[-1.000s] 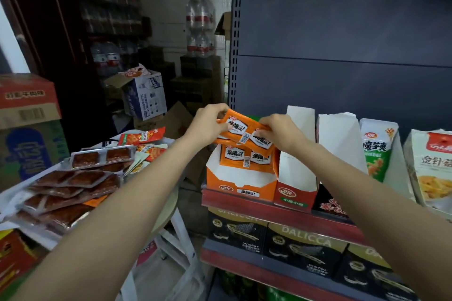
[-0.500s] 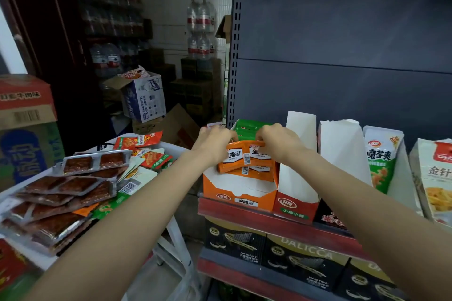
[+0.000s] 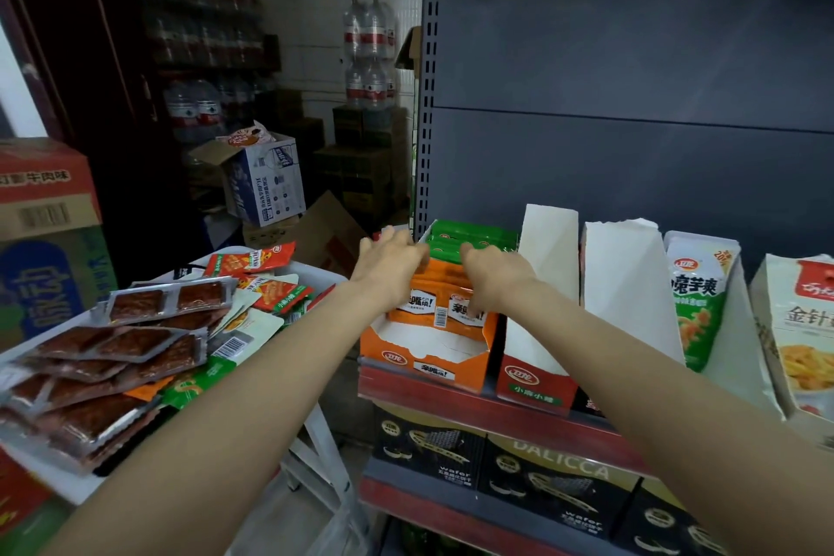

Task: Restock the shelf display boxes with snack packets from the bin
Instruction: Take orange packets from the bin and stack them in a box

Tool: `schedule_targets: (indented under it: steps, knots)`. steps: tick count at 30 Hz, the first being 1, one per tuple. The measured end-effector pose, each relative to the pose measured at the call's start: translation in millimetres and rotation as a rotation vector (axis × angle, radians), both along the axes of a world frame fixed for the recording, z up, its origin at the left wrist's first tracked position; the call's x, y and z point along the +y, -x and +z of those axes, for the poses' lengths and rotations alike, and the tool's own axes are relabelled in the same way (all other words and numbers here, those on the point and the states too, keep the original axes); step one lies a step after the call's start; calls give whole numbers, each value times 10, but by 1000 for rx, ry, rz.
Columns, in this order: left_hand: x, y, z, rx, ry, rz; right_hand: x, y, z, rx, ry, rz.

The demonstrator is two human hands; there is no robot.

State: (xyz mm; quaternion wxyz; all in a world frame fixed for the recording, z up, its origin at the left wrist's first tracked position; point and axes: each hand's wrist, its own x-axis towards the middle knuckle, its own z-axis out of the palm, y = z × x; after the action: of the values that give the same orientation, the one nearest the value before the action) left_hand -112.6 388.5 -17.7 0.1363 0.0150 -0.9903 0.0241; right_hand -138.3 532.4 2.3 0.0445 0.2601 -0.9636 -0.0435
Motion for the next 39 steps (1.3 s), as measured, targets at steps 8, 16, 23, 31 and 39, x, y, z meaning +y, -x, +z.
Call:
schedule_targets:
  steps: [8,16,23,31,39]
  knots:
    - [-98,-101,-2,-118,-478,148,-3,41,-66,159,-1,19]
    - [-145,-344,25,35,-715,123,-76,-136,3,154,118,43]
    - [-700,-1150,-73,393,-630,168,-733,-694,50,11,500,305]
    - [-1877,-2003,-207,130,-396,349,-1808,-1121,-395,-204,501,488]
    - [-2219,-2268,-371,-124,-373,268,-2346,-1248,-692,-443,376,691]
